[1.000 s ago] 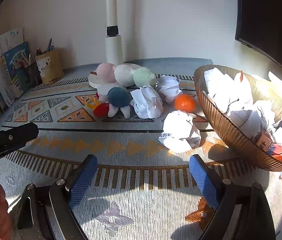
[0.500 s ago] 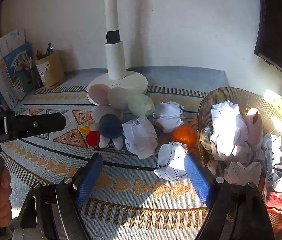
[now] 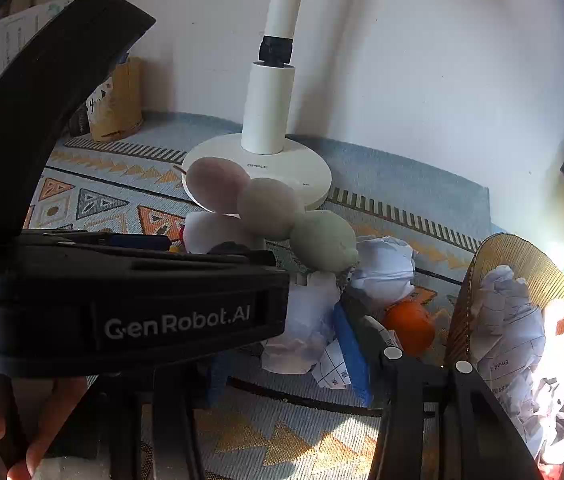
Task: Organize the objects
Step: 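Grasp the Hello Kitty plush with the left tool while the right grasps a crumpled paper ball, then carry the Hello Kitty plush and paper ball over the golden bowl and release both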
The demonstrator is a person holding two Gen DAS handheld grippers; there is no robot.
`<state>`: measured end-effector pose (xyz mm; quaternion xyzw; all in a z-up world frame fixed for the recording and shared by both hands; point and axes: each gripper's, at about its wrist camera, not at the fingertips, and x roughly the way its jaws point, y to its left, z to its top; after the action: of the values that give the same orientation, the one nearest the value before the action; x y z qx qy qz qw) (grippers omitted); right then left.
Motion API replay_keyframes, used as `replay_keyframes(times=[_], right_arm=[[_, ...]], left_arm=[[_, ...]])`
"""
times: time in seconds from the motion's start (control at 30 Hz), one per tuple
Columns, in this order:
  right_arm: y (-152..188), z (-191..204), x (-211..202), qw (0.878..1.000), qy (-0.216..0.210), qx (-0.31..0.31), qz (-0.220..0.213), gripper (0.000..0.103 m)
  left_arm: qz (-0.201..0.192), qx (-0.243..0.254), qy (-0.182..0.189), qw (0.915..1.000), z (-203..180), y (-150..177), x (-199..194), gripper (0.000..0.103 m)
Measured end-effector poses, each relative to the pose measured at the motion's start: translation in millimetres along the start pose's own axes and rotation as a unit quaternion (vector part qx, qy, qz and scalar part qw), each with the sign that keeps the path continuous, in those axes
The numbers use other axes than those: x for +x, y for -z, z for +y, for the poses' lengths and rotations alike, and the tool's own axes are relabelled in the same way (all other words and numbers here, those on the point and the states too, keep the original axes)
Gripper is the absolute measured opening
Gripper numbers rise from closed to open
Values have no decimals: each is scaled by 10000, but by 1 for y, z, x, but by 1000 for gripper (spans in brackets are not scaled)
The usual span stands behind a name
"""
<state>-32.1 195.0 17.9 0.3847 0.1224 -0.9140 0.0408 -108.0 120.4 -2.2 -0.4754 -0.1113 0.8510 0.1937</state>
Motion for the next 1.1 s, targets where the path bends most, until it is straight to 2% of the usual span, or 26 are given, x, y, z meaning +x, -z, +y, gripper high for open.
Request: replay_keyframes(times=[0.03,0.1,0.17,0.27,0.37,0.5,0.63,0.73,0.8,0.87,0.93,1.03,1.1], right_arm=[[2,1,0,10000,87,-12,-31,39],[5,-2,-3,9999,56,89,-100,37],[8,-6,-10,9995,-150,237,-151,35],[16,-15,-29,9946,-825,595,-219,35],[28,-20,-59,9845,-1445,929,-362,35],[55,-19,-98,9739,-1835,1248,-476,35],[88,0,-121,9752,-1774,1255,-428,35],[101,12,-119,9796,-1572,1235,-227,35],[106,13,-112,9782,-1584,1345,-48,35],[111,11,-111,9776,-1562,1409,-43,36],[116,11,-116,9767,-1593,1437,-53,41],[126,11,-116,9741,-1652,1545,31,69],[133,11,-116,9730,-1628,1635,56,69]], left_arm=[[-38,76,-50,10000,-1,0,0,69],[-74,294,-47,9995,-5,4,-1,55],[-97,373,-51,9992,-5,6,-4,53],[-18,325,91,9994,2,9,-17,53],[-47,274,238,9993,17,20,-46,53],[-290,60,209,9993,48,47,-96,53],[-678,-62,-75,9976,68,75,-122,53],[-868,-53,113,9961,73,91,-127,53],[-1200,229,199,9923,73,100,-131,53],[-1194,456,-40,9918,62,101,-127,53],[-1238,679,-57,9900,55,103,-126,53],[-1214,1010,-191,9873,44,108,-125,53],[-1274,1144,-261,9849,40,111,-127,54]])
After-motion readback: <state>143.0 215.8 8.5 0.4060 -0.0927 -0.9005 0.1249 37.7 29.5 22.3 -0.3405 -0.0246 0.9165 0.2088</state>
